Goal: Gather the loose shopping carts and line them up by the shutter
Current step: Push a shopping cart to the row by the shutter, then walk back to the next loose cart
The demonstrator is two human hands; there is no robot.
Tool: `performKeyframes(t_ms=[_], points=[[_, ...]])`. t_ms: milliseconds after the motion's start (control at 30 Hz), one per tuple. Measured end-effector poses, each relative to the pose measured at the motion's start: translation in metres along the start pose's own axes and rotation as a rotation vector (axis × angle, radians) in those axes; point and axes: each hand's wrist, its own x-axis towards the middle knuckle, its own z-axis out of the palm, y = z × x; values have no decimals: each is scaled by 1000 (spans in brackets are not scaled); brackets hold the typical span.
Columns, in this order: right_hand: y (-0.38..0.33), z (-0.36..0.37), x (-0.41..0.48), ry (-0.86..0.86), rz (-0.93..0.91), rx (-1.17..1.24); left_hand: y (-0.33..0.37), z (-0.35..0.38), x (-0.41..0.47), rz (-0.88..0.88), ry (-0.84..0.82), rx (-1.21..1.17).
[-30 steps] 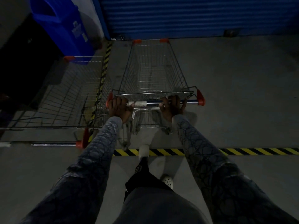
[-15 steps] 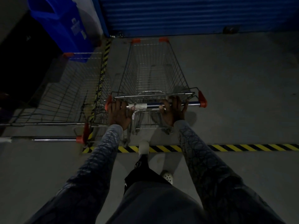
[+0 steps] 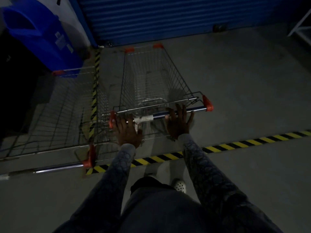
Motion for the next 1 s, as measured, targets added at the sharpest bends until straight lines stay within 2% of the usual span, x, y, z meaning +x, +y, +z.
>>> performKeyframes(t_ms=[100,233,333,400,533,733,867,1000], points=[[-11,4,-7,34,64,90,10,-7,10,-15,-131,-54],[-14,6,-12,158,9,265,34,-7,32,204,-133,-208],[-3,-9,-33,198,102,346,69,-9,43,360,-91,-409],[13,-20,-60,308,181,352,96,-7,45,481,-84,-488],[51,-43,-130,506,555,398,154,-2,23,695,-168,-594],[86,-72,-255,807,1078,489,226,1,-63,1028,-420,-633],[100,-95,-334,1053,1273,460,271,-6,-135,1215,-565,-653],[112,-127,-414,1268,1389,524,319,-26,-213,1362,-710,-685]])
